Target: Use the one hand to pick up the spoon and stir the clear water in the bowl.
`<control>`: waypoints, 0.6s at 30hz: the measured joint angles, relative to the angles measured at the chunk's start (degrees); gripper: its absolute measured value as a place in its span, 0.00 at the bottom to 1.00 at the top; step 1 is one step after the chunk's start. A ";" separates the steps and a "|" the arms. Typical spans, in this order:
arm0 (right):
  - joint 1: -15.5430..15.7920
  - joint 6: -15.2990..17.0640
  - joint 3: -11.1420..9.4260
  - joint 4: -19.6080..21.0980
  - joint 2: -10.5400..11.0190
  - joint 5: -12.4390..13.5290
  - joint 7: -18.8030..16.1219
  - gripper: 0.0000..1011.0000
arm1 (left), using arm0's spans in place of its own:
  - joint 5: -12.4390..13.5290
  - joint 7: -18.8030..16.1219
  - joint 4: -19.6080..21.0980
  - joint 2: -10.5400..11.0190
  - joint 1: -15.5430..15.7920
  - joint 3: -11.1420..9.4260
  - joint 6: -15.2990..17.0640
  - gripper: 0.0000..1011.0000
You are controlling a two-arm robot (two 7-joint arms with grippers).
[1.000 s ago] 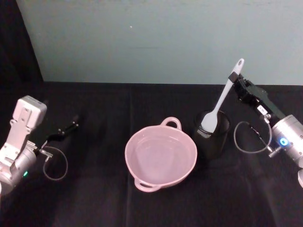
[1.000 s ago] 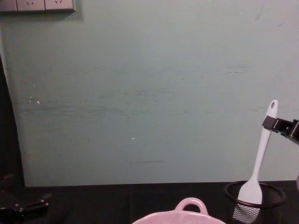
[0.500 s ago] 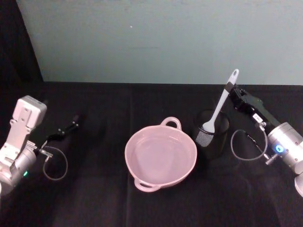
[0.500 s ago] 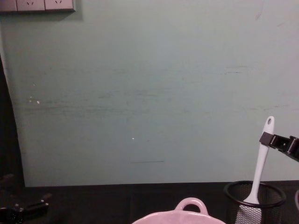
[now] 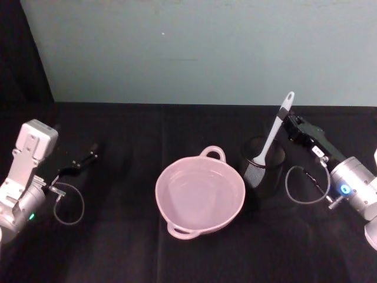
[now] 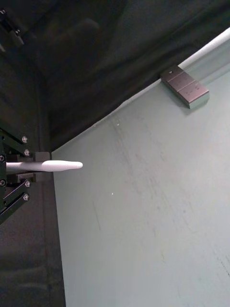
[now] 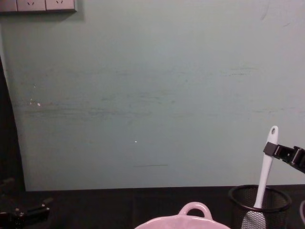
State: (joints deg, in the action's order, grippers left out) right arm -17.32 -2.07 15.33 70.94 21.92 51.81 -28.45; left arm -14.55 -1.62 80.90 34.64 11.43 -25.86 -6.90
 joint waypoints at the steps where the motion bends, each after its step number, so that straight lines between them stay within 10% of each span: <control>1: 0.00 0.02 0.01 -0.02 -0.02 -0.02 0.01 0.12 | 0.00 0.00 0.00 0.00 0.00 0.00 0.00 0.99; 18: 0.25 0.42 0.03 -0.32 -0.14 -0.18 0.06 0.12 | 0.00 0.00 0.00 0.00 0.00 0.00 0.00 0.99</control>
State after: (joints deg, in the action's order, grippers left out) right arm -17.07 -1.65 15.36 70.63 21.78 51.63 -28.39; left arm -14.55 -1.62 80.90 34.65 11.43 -25.86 -6.91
